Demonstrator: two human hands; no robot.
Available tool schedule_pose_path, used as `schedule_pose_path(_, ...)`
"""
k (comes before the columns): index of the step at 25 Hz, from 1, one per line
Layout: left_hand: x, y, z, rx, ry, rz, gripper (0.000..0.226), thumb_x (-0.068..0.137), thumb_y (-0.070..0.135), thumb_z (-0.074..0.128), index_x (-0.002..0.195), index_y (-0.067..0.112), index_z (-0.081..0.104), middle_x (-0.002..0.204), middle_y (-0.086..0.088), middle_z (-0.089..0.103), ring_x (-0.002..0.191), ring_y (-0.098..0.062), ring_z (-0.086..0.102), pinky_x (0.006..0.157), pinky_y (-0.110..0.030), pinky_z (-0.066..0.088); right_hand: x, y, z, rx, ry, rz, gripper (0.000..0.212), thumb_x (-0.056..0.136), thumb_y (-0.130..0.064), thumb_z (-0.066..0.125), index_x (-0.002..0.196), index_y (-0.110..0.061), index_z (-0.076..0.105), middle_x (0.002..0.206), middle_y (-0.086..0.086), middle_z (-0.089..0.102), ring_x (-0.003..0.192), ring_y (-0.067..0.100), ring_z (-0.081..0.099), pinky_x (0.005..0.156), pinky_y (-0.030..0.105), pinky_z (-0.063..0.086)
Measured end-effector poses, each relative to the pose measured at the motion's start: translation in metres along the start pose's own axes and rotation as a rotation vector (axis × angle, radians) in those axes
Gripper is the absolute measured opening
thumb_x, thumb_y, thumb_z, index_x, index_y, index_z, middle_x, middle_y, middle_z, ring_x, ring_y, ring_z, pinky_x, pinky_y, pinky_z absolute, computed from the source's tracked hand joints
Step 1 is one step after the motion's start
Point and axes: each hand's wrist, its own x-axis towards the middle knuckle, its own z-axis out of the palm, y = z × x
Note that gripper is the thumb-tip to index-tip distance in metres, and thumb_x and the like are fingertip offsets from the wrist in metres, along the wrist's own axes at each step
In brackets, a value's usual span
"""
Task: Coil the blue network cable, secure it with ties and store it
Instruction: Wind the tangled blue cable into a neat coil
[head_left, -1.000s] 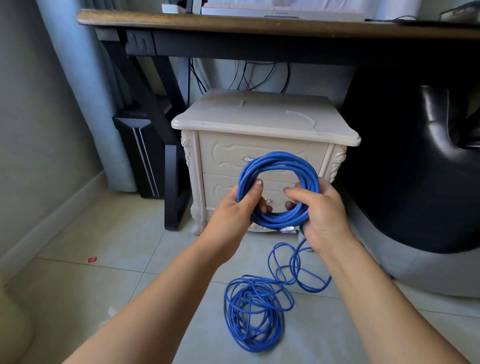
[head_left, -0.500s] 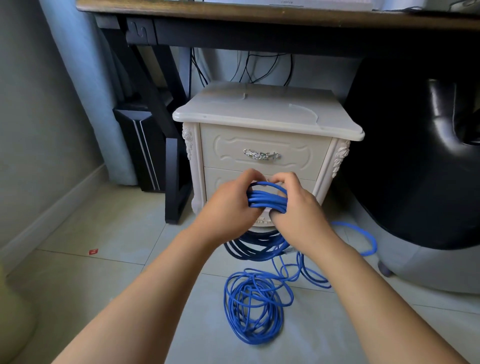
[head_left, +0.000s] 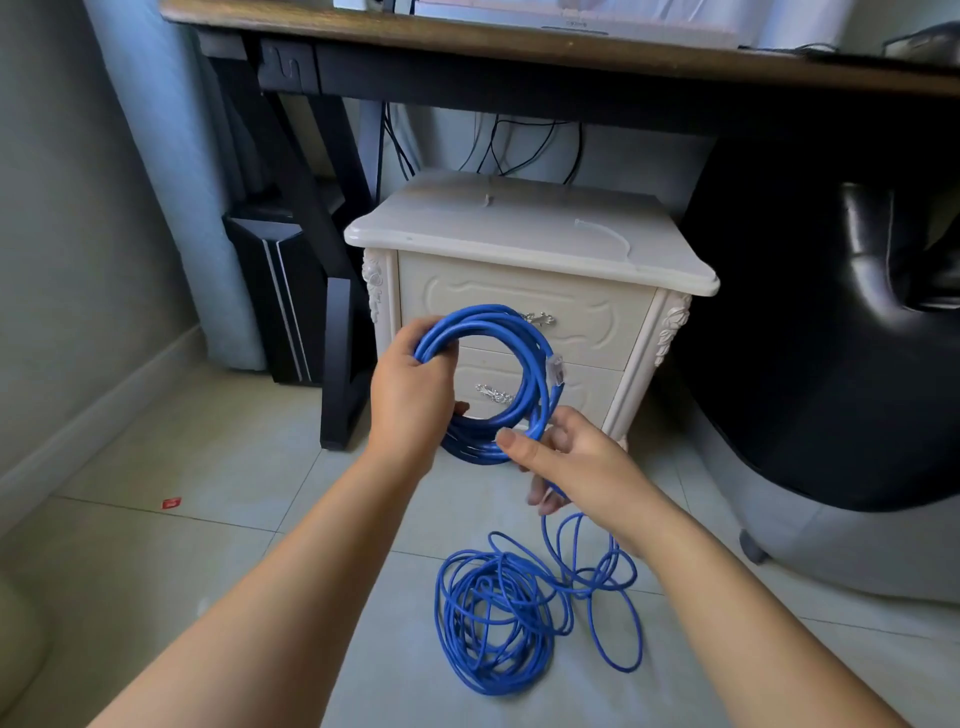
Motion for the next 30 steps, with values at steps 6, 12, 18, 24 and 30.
schedule_pose_path(6,-0.015,0.000,0.013,-0.215,0.016,-0.201,0.014,0.098,0.015,0.051,0.094,0.022,0.063,0.070,0.001,0.042,0.053,-0.013,0.037,0.052,-0.026,0.053,0.012,-0.001,0.006,0.222,0.319,0.001,0.037,0.074,-0.044,0.079,0.093,-0.018,0.060,0.070,-0.009,0.053,0.059,0.005,0.051,0.060,0.027,0.040)
schedule_pose_path(12,-0.037,-0.009,0.025,-0.494,-0.054,-0.466,0.008,0.101,0.015,0.050,0.101,0.016,0.057,0.051,0.005,0.038,0.039,-0.011,0.049,0.063,-0.032,0.047,0.018,-0.003,0.005,0.697,0.248,0.086,0.036,0.085,-0.016,0.071,0.114,-0.006,0.051,0.090,0.018,0.072,0.071,0.030,0.068,0.086,0.048,0.054)
schedule_pose_path(18,-0.035,-0.018,0.023,-0.231,-0.131,-0.333,0.006,0.097,0.020,0.056,0.094,0.018,0.061,0.068,0.001,0.056,0.075,-0.020,0.060,0.081,-0.032,0.046,0.017,0.002,0.001,0.337,0.394,-0.026,0.014,0.090,-0.029,0.067,0.089,-0.016,0.062,0.070,0.010,0.073,0.067,0.016,0.070,0.070,0.027,0.058)
schedule_pose_path(24,-0.025,-0.007,0.004,0.405,-0.368,0.231,0.068,0.078,0.015,0.072,0.136,0.038,0.045,0.119,0.011,0.057,0.108,-0.003,0.058,0.090,-0.018,0.048,0.019,0.005,-0.019,-0.324,0.507,-0.174,0.013,0.087,-0.029,0.061,0.082,-0.017,0.059,0.066,0.001,0.069,0.069,0.026,0.062,0.063,0.036,0.051)
schedule_pose_path(30,-0.020,-0.006,0.004,0.802,-0.460,0.429,0.061,0.080,0.016,0.063,0.137,0.032,0.047,0.117,0.004,0.061,0.105,-0.015,0.058,0.088,-0.031,0.049,0.016,0.004,-0.003,-0.841,0.446,-0.261,0.016,0.089,-0.027,0.056,0.082,-0.022,0.043,0.066,-0.003,0.043,0.071,0.031,0.041,0.059,0.033,0.030)
